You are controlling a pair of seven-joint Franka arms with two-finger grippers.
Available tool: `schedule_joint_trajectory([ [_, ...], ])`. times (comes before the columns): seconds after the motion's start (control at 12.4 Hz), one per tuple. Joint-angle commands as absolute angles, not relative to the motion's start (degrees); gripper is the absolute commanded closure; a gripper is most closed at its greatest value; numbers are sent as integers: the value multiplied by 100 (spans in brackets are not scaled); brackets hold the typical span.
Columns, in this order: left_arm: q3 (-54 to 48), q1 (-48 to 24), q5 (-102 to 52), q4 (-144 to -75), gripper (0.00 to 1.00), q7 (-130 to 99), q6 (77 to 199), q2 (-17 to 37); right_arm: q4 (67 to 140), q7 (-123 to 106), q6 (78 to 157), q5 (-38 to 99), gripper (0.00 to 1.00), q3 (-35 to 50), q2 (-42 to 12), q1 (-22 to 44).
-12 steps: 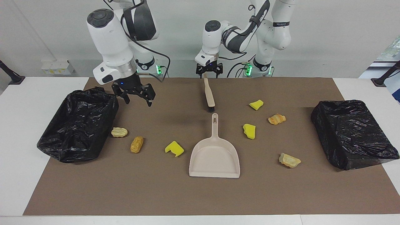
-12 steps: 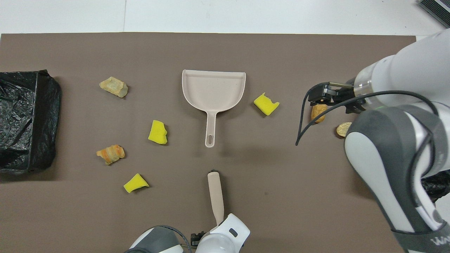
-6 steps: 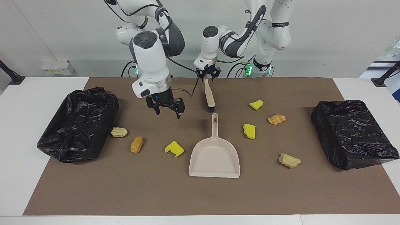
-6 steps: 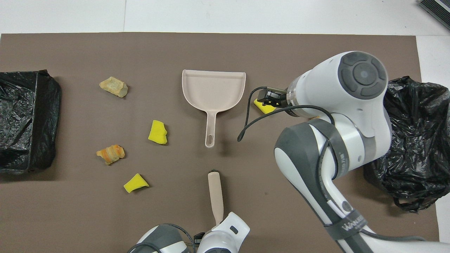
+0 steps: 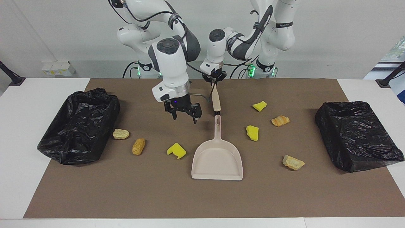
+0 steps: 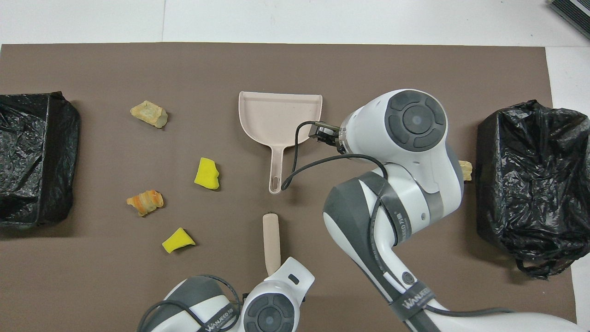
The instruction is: Sweep and dump trash in bin
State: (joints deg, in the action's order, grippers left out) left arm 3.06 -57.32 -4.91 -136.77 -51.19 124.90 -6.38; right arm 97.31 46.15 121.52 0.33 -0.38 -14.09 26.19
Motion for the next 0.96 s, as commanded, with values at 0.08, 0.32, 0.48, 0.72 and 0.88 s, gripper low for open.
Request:
schedule_joint_trajectory([
  [0.08,308,-4513,-71,-13316,100,-3829,12042,-782,9834,5315,12602,-315,0,-53,-1616,2856],
  [0.32,308,-3616,-97,-13219,100,-2728,12155,-607,10019,5563,12893,-623,0,-53,-1714,3049],
  [0.48,290,-3174,-315,-13078,100,-2418,12181,-423,10168,5677,13051,-877,0,-53,-1731,3242],
  [0.72,308,-3076,-668,-13087,100,-2373,12288,-237,10283,6422,13210,-1790,0,-53,-1924,3708],
  [0.88,308,-3032,-668,-13096,100,-2425,11501,-342,10274,6635,13236,-1968,0,-61,-1995,3945],
])
